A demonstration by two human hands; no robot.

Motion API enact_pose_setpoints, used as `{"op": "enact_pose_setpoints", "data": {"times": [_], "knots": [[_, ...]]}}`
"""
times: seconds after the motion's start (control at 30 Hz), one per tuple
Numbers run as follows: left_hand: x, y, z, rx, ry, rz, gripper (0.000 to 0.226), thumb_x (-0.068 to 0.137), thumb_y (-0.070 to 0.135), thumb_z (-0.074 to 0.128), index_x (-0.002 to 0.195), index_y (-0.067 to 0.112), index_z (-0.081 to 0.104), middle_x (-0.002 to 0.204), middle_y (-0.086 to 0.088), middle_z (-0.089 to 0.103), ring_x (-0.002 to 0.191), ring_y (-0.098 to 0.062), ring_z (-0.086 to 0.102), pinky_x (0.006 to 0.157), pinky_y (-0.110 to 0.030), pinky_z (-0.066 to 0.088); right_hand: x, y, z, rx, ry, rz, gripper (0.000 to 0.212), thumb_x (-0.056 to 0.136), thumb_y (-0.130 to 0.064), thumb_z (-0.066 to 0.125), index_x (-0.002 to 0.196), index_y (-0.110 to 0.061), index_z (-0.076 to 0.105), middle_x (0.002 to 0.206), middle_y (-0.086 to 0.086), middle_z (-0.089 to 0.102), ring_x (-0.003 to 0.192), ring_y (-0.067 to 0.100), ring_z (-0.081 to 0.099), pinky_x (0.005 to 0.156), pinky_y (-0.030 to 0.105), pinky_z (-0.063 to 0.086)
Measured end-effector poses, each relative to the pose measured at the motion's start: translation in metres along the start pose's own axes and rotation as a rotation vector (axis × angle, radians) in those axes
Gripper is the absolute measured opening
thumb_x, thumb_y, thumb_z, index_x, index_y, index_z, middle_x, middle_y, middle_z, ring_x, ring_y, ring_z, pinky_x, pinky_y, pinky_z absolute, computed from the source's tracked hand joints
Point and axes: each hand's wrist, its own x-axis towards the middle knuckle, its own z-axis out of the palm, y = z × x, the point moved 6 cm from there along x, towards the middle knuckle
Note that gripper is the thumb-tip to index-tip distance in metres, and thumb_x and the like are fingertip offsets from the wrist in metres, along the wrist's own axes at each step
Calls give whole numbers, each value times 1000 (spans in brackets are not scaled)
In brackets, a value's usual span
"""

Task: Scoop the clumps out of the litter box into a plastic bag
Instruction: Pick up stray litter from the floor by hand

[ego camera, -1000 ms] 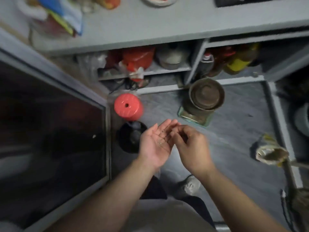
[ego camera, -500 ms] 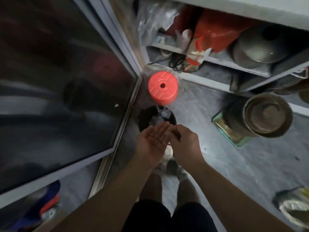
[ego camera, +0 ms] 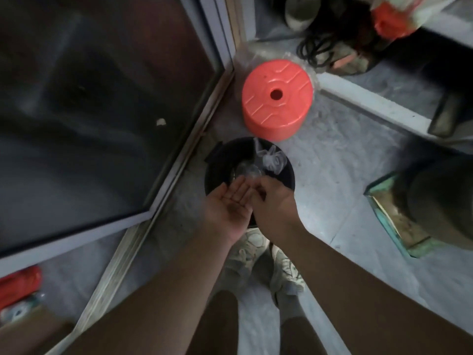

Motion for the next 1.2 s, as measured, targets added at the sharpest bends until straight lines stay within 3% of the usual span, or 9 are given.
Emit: {"op": "enact_pose_setpoints", "data": {"times": [0.13,0.23,0.37,0.5,0.63,0.83,0.97,1.1,1.2], "knots": [[40,-8,-15,68,-73,-113,51,108,45,29,112,7,63,119,-17,62,126,-32,53,117,-47,36,6,30,54,-56,-198,-105,37,102,-24,48,135,-11,58,142,10,54,133,16,46,114,30,33],[55,-8,-21,196,-43,-74,65,106,57,27,141,8,52,151,-18,49,143,-33,42,122,-52,27,-1,51,84,-25,-369,-93,67,101,-52,28,156,-15,27,165,8,20,153,22,13,124,43,9],[47,-6,-21,252,-100,-116,83,93,77,35,148,16,47,146,-19,57,129,-35,57,99,-54,47,23,81,80,-5,-318,28,54,108,-38,25,155,-13,30,163,6,27,151,19,21,124,39,14],[31,-3,3,400,-152,52,77,96,72,37,154,23,43,151,-4,53,134,-23,55,111,-44,40,36,85,77,537,-223,449,49,102,-56,34,140,-31,54,146,-1,53,135,15,47,118,40,32],[17,-16,30,1169,-176,359,72,99,69,31,160,31,30,170,4,21,156,-19,20,126,-49,16,34,59,83,1135,-213,624,58,95,-63,44,145,-34,49,150,-5,49,133,11,48,120,41,29],[42,25,23,1387,-171,653,42,110,37,37,139,16,60,145,-2,57,137,-12,49,123,-41,31,25,65,59,1407,-234,692,76,95,-73,28,141,-20,55,138,9,61,130,29,55,113,50,36],[36,-2,6,1822,-538,898,45,108,35,36,146,21,54,153,-1,52,146,-11,41,124,-42,26,20,65,64,1476,-152,690,70,94,-67,41,147,-21,49,151,4,49,139,25,47,116,39,33],[54,33,-11,1655,-203,719,31,107,36,43,123,24,67,120,5,71,115,-13,66,105,-42,48,7,71,63,1438,-192,718,84,90,-74,38,141,-8,53,140,18,58,131,37,52,113,52,37],[27,34,8,1679,-284,1036,38,106,42,39,133,26,60,134,19,60,128,0,55,111,-23,39,6,81,56,1402,-154,736,78,94,-70,37,128,-5,62,128,18,66,121,34,61,109,50,42]]}}
